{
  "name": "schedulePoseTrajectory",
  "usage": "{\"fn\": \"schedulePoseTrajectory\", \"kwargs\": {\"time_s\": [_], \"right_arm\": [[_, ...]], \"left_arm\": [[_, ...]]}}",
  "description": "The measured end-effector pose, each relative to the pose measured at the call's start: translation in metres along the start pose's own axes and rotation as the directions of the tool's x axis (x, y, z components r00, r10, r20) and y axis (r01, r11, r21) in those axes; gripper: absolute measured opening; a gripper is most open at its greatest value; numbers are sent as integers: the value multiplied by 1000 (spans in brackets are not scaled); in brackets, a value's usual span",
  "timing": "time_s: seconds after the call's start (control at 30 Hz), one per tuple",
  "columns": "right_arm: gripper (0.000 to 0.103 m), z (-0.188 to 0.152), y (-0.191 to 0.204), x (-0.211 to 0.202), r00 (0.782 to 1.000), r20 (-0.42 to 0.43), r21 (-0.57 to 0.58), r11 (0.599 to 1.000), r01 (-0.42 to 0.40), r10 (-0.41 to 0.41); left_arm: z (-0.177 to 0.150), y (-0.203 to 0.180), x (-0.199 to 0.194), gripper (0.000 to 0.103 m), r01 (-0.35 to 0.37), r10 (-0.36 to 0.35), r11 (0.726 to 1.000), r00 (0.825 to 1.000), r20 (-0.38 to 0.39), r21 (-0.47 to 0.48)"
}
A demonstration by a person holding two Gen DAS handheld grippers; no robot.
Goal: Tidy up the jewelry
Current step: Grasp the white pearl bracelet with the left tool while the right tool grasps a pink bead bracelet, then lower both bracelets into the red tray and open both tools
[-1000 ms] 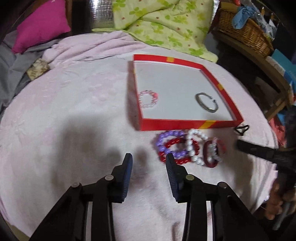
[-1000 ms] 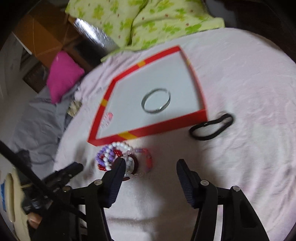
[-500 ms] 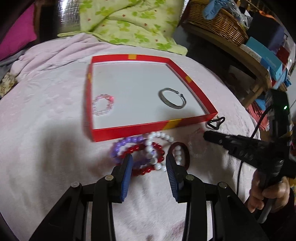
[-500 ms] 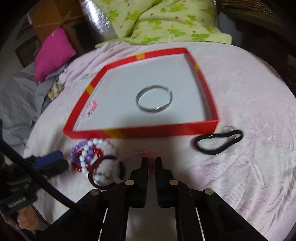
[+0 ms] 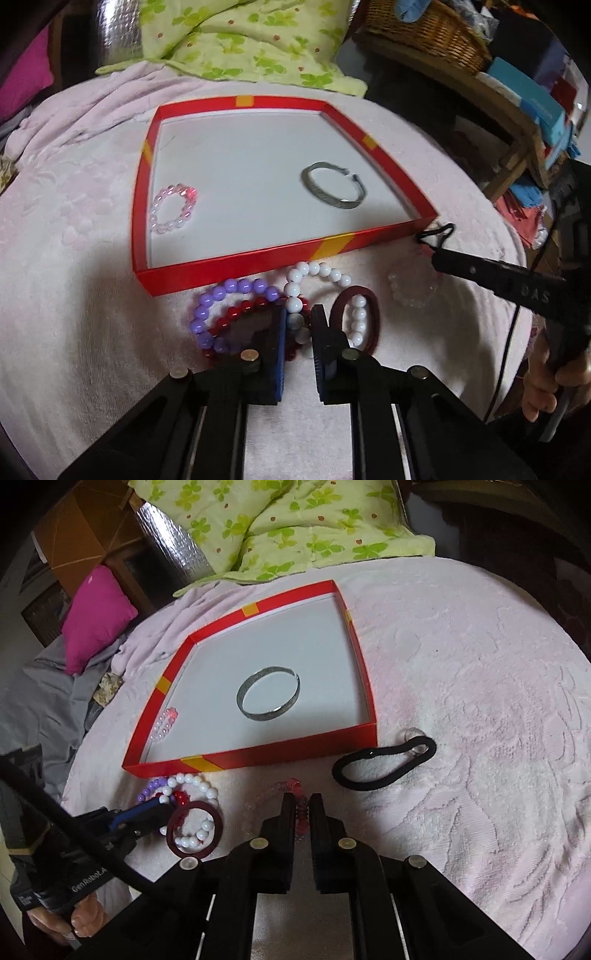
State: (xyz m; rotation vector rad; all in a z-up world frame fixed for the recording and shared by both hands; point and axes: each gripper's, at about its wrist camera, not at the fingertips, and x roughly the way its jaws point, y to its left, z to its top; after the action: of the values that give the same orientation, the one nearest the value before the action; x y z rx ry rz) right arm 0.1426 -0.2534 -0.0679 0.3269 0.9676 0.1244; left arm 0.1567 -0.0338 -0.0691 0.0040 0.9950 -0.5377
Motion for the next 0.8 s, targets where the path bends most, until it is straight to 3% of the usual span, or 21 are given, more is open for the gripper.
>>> {"fn": "schedulePoseTrajectory", "kwargs": {"time_s": [0.3,0.53,0.7,0.8], "right_arm": [[8,8,-10,-21,993,79,64,993,-98,93],[8,14,-12,-34,978,138,95,981,-171,157],[8,25,-10,-43,964,194,96,974,-205,184],[8,40,-7,-42,956,219,97,970,-223,197]], "left_arm": [[2,-9,-41,9,100,-103,995,988,117,30],[7,-9,-61,9,129,-130,991,976,174,19],[19,-10,-81,9,165,-165,986,953,253,20],[35,-13,-88,9,146,-145,989,941,307,20]]}}
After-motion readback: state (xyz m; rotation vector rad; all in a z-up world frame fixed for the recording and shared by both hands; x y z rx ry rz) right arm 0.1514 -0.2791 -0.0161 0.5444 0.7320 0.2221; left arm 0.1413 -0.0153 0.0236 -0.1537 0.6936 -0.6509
